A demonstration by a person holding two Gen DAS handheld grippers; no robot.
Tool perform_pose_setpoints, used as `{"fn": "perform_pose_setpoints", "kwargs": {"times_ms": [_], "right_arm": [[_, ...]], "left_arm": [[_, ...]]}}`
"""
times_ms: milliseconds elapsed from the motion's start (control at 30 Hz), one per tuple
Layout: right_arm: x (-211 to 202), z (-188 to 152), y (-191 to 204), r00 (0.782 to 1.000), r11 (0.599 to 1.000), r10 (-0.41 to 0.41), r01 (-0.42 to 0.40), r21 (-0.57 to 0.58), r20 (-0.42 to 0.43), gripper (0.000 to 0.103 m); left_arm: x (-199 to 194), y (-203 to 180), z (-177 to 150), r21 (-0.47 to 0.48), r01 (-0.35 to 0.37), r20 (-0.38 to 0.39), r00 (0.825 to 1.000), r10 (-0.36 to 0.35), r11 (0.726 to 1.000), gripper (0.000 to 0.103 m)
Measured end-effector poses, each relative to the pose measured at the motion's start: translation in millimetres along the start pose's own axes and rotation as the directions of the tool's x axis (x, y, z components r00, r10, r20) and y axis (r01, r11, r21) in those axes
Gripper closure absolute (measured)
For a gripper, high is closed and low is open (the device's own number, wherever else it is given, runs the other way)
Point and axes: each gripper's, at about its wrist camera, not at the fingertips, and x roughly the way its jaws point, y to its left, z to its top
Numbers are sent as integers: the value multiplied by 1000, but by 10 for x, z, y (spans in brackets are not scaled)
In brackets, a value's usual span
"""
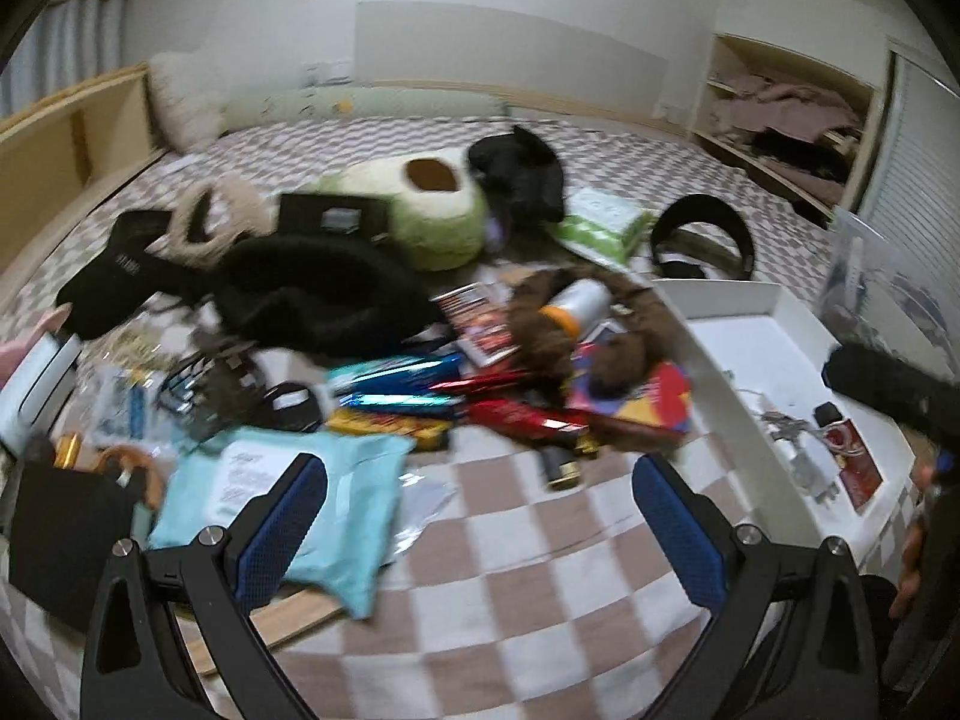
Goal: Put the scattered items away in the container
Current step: 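Move both grippers away from the tray back over the cluttered items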
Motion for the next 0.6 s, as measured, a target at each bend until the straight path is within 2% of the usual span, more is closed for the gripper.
{"fn": "perform_pose_setpoints", "kwargs": {"times_ms": [300, 600], "right_arm": [[380, -406, 550, 990, 991, 79, -91, -95, -119, 0], [679, -829, 1060, 961, 958, 171, -214, -192, -219, 0]], "left_arm": [[-13, 602, -190, -101, -32, -68, 997, 25, 994, 1], [-97, 1151, -336, -228, -78, -90, 994, 59, 970, 1]]}}
